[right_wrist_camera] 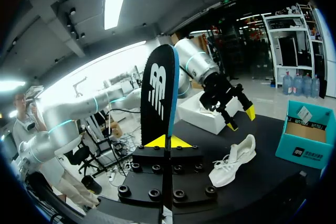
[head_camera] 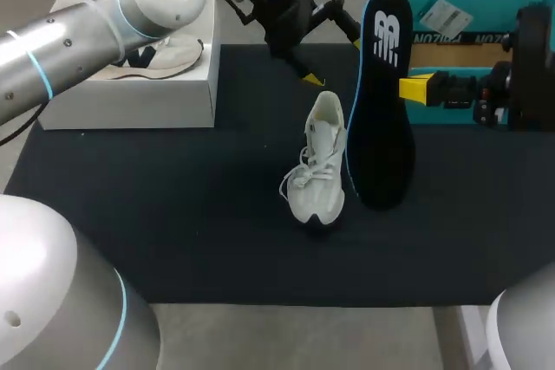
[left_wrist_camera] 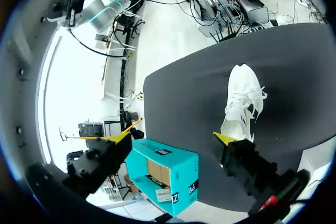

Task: Take the shoe out of the shoebox, open the shoe tongue, remove and reinsert the insole, then place the shoe into the shoebox

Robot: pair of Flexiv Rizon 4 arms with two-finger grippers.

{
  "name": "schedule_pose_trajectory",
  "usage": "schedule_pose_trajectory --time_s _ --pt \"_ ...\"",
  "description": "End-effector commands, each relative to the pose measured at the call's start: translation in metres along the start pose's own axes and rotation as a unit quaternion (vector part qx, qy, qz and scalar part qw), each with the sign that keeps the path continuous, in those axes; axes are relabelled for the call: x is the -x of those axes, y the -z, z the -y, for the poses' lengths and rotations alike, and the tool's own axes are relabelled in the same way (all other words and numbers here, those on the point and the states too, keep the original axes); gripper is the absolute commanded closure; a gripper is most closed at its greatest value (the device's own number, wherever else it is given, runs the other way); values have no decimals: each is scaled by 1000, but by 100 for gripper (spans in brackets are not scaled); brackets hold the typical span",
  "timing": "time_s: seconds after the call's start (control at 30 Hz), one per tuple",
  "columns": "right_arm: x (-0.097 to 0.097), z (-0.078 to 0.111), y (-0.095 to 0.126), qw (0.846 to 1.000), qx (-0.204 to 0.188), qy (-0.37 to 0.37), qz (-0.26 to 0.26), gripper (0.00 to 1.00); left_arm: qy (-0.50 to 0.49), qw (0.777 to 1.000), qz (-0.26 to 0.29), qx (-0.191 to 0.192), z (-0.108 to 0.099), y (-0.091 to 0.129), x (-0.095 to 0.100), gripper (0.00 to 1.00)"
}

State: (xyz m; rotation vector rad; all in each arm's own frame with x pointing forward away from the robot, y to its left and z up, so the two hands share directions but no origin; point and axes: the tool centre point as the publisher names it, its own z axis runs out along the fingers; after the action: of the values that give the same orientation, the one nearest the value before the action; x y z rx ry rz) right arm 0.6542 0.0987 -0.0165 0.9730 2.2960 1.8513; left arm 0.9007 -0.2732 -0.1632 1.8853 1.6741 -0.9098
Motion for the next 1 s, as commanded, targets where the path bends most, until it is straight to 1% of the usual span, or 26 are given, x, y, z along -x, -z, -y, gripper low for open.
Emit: schedule_pose_trajectory --time_s 0.03,0.13,0.3,0.4,0.6,0.73,0.8,0.83,0.9,0.93,0.97,1.0 --pt "-10 7 3 997 6 -1 83 100 -14 996 86 5 6 7 0 0" --pt "-10 7 3 997 6 -1 83 100 -15 992 122 2 1 12 5 0" --pt "-10 7 3 997 6 -1 83 100 -25 987 158 3 -2 19 15 0" --pt "-10 7 3 997 6 -1 83 100 -34 983 181 6 -1 27 24 0" --pt "-10 7 3 997 6 -1 83 100 -52 977 208 11 1 38 34 0" --pt "-10 7 3 997 6 -1 83 100 -57 976 212 12 4 38 35 0" --pt "3 2 4 995 13 -5 99 100 -58 976 212 11 4 37 34 0" --pt "12 1 4 993 4 -6 120 100 -58 975 212 12 4 36 34 0" --pt "30 0 5 992 2 -17 123 100 -57 973 224 13 3 36 33 0" --pt "40 1 4 991 -27 -19 131 100 -56 972 228 11 3 35 33 0" --pt "49 0 3 991 -25 -26 128 100 -55 972 229 11 3 35 32 0" --pt "56 -3 4 992 -15 -46 120 100 -54 971 231 14 3 35 32 0"
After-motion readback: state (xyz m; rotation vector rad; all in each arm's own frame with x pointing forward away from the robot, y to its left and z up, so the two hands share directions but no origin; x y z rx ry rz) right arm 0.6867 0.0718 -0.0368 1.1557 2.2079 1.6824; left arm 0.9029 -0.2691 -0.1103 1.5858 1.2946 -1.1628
